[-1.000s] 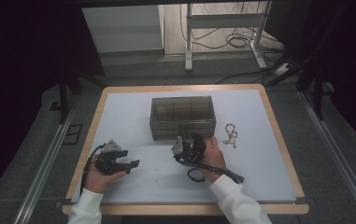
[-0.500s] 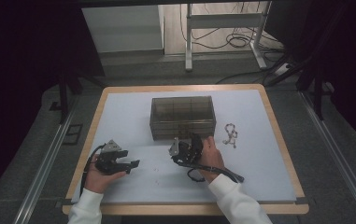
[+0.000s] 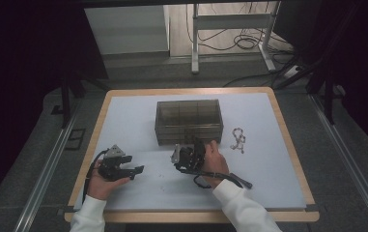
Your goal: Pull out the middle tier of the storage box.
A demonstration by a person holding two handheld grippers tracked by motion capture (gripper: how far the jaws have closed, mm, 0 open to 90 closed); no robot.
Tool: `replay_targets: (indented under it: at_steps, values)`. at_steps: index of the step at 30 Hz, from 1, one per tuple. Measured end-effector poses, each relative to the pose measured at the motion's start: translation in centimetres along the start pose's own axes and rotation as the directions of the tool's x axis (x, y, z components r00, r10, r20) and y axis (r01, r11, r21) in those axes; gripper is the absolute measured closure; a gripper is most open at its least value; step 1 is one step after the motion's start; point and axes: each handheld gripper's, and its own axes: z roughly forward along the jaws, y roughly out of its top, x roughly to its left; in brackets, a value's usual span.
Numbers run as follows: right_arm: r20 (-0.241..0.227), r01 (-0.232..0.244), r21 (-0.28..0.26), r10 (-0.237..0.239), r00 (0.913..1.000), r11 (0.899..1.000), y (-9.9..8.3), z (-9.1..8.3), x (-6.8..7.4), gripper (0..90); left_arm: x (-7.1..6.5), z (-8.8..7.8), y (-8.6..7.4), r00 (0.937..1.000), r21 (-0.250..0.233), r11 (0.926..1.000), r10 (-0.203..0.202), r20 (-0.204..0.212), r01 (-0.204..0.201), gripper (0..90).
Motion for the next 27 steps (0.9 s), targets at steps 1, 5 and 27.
replay_targets:
  at_steps: [1, 5, 27]
  values:
    - [0.000, 0.000, 0.000, 0.000, 1.0000, 1.000, 0.00, 0.00, 0.00, 49.9, 0.00, 0.00, 0.00, 1.0000, 0.000, 1.0000, 0.000, 0.000, 0.000, 30.7]
    - [0.007, 0.010, -0.003, -0.010, 0.9999, 1.000, 0.07, -0.02, 0.15, 49.9, 0.02, 0.02, -0.02, 1.0000, 0.002, 1.0000, 0.000, 0.000, 0.000, 30.6]
    - [0.019, 0.028, -0.008, -0.028, 0.9994, 1.000, 0.10, 0.14, 0.28, 49.9, 0.03, 0.02, -0.03, 1.0000, 0.003, 1.0000, 0.000, -0.001, 0.000, 30.7]
